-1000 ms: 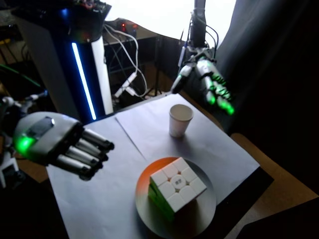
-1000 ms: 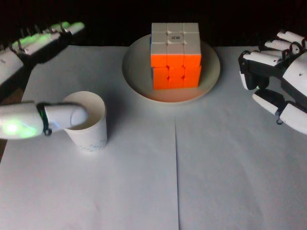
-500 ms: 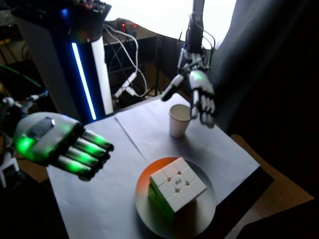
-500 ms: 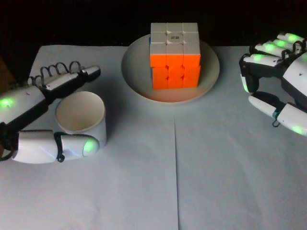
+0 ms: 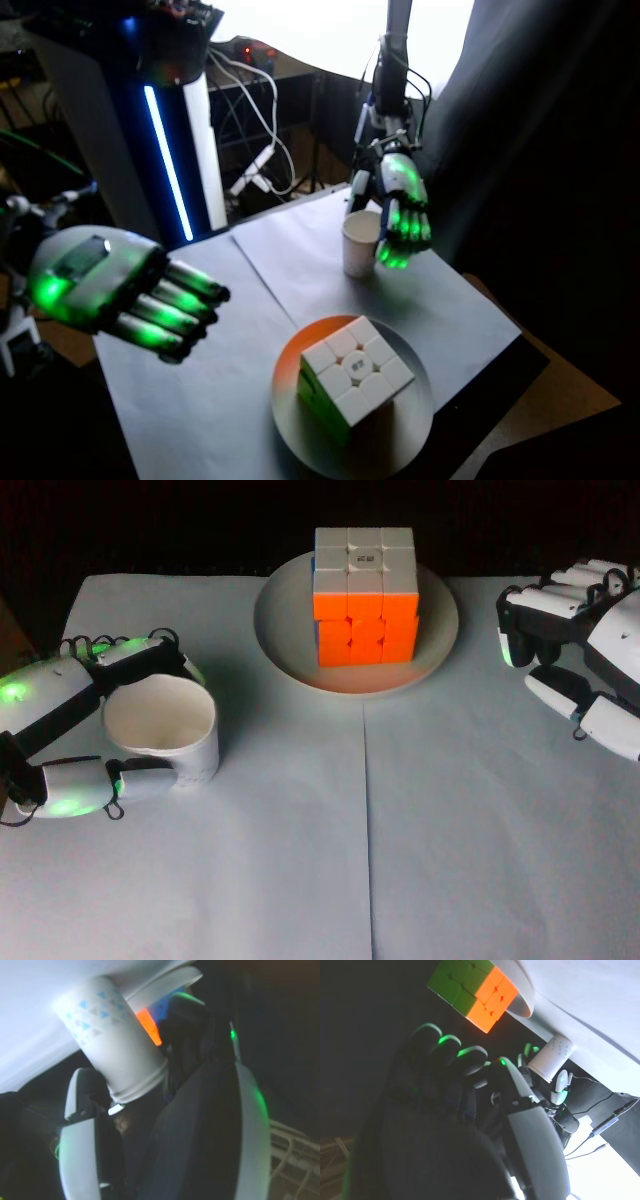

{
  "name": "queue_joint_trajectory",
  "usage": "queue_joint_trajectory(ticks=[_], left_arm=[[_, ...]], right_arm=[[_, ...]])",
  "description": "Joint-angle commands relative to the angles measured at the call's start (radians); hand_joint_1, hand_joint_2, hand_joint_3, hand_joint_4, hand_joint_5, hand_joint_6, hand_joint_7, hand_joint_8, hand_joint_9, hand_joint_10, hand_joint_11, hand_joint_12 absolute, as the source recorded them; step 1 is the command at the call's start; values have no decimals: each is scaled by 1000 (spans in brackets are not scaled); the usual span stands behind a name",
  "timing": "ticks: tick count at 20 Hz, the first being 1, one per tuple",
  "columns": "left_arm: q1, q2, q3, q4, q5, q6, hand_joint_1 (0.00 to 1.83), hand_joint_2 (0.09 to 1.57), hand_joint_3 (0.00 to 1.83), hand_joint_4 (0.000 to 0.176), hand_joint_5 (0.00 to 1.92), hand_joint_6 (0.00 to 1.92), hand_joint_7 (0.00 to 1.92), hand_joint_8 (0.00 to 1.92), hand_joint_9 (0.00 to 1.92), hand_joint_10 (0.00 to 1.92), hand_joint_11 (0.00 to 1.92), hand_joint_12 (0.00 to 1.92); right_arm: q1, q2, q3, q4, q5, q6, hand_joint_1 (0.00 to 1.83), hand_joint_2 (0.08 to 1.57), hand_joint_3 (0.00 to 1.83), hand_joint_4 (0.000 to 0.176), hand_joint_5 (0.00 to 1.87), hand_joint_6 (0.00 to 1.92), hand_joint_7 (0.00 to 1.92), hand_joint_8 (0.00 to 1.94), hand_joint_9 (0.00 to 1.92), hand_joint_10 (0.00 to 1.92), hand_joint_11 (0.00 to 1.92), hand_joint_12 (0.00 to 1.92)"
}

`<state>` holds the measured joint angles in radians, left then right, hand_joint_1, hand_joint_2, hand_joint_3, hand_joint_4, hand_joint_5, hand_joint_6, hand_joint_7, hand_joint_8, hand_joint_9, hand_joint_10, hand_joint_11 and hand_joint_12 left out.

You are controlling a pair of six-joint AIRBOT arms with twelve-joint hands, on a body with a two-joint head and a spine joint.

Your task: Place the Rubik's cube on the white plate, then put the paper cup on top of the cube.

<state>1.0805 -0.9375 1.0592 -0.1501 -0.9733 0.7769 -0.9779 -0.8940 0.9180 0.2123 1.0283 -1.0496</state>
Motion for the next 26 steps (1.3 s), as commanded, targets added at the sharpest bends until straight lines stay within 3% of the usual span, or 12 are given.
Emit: queue_joint_trajectory(ticks=[1,5,7,9,10,13,15,16,19,23,25,26], left_arm=[[-5,-4,5,-5,-104,6,1042,1204,1,154,153,1324,198,899,27,1197,0,1667],[-6,6,-7,-3,-143,6,1002,1177,0,157,244,1173,336,660,114,1026,0,1638],[-7,23,-23,8,-178,6,992,1176,0,65,350,830,493,372,263,747,0,1486],[-16,39,-35,22,-214,4,1023,1162,0,49,372,811,546,395,292,878,0,1559],[-26,43,-36,27,-228,2,1076,1151,0,41,346,892,413,829,240,1234,45,1721],[-90,37,-9,38,-227,-17,1005,1202,3,102,261,948,266,1005,115,1303,1,1733],[-140,29,11,56,-208,-31,1035,1207,2,64,234,1030,217,1187,94,1443,0,1810],[-181,19,29,66,-180,-34,1024,1200,0,88,207,1079,205,1225,149,1437,51,1817],[-272,-35,94,96,-135,-100,1054,1203,1,103,232,1073,249,1169,206,1400,116,1780],[-377,-105,162,123,-71,-132,1079,1187,1,86,244,1156,266,1222,200,1491,106,1880],[-423,-137,198,140,-39,-159,1131,1187,0,7,261,1062,243,1217,212,1415,99,1838],[-447,-148,210,151,-21,-159,1136,1188,0,0,255,1053,286,1099,209,1323,67,1811]], right_arm=[[7,-4,3,-10,125,0,856,1414,0,0,464,1747,291,1565,301,1763,207,1921],[7,-4,3,-10,125,0,852,1414,0,0,463,1748,284,1616,305,1765,215,1921],[7,-5,3,-10,125,0,867,1410,0,0,470,1737,299,1582,326,1720,232,1921],[7,-5,4,-10,125,0,1008,1426,3,0,352,1789,563,1751,350,1735,224,1921],[7,-5,4,-9,125,0,869,1414,0,0,460,1747,303,1583,318,1741,181,1921],[7,-8,6,-7,125,0,1013,1413,5,0,376,1774,568,1713,364,1732,285,1921],[7,-9,6,-6,125,0,1009,1426,2,0,349,1792,569,1748,336,1754,223,1921],[7,-9,7,-5,125,0,866,1398,0,0,485,1715,312,1609,264,1739,72,1921],[7,-10,8,-2,125,0,860,1400,0,0,483,1720,338,1508,317,1673,140,1921],[7,-13,10,-2,125,0,979,1420,8,0,381,1774,504,1726,306,1714,210,1921],[7,-13,10,-2,125,0,994,1424,6,0,367,1799,542,1741,271,1680,44,1921],[5,-13,9,-2,125,0,873,1399,0,0,484,1719,295,1595,292,1753,158,1921]])
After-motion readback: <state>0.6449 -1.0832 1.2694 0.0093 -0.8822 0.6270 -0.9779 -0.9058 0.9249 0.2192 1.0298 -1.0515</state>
